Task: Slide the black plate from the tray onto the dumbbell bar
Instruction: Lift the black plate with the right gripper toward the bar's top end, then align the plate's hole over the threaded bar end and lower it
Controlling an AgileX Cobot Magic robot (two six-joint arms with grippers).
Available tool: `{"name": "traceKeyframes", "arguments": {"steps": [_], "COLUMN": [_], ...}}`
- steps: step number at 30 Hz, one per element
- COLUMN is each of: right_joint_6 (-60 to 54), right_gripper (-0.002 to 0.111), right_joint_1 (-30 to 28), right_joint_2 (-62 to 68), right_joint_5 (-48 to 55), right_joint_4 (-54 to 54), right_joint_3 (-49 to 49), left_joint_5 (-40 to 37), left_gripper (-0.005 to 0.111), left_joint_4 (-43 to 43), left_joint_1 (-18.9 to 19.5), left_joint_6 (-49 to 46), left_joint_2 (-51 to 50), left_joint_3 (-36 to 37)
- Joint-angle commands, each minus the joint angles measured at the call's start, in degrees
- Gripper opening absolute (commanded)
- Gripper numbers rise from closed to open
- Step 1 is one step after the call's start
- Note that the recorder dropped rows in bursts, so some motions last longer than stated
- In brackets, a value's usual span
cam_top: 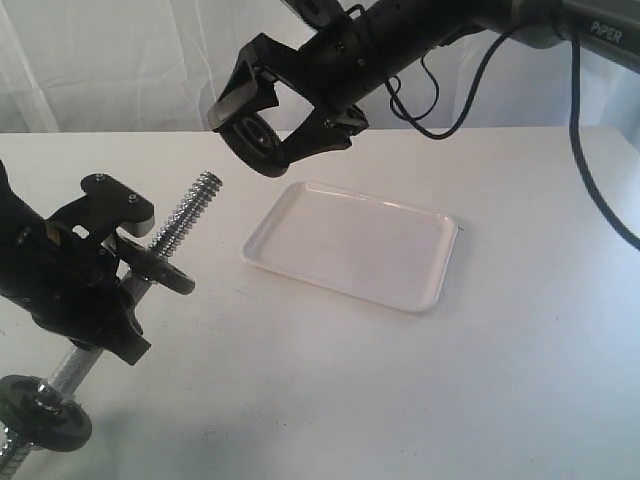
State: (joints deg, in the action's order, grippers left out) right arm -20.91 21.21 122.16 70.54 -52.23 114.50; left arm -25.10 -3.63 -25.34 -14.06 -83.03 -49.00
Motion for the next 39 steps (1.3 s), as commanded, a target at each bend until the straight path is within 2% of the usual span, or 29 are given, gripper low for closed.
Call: {"name": "traceKeyframes", "arguments": {"steps": [1,11,16,25,39], "right_joint_6": [0.6,-0.5,-3.4,-3.4,-3.1], "right_gripper": [0.0,0.0,0.0,0.0,0.0], "right_joint_1": [0.4,1.6,1.8,1.8,1.8], "right_joint_2": [-1.5,-1.5,-1.5,-1.5,-1.5], "right_joint_5": [-0.6,-0.6,-0.6,-0.6,-0.6], "right_joint_4": [-3.2,-3.7,-8.8,-9.2,-8.4], "right_joint_3": [0.0,-4.3,-5.8,-5.8,-6.0], "left_joint_5": [2.6,2.8,2.6,2.4,1.5], "left_gripper": [0.0,0.0,0.0,0.0,0.0], "left_joint_4": [0.3,0.3,0.2,-10.1,-10.2], "left_joint_1": [0.0,0.0,-0.1,-0.1,-0.1], "left_joint_6": [-1.4,-1.4,-1.4,-12.1,-13.0], "left_joint_2": [3.0,3.0,3.0,3.0,3.0], "left_joint_3": [-1.4,-1.4,-1.4,-1.4,-1.4]}}
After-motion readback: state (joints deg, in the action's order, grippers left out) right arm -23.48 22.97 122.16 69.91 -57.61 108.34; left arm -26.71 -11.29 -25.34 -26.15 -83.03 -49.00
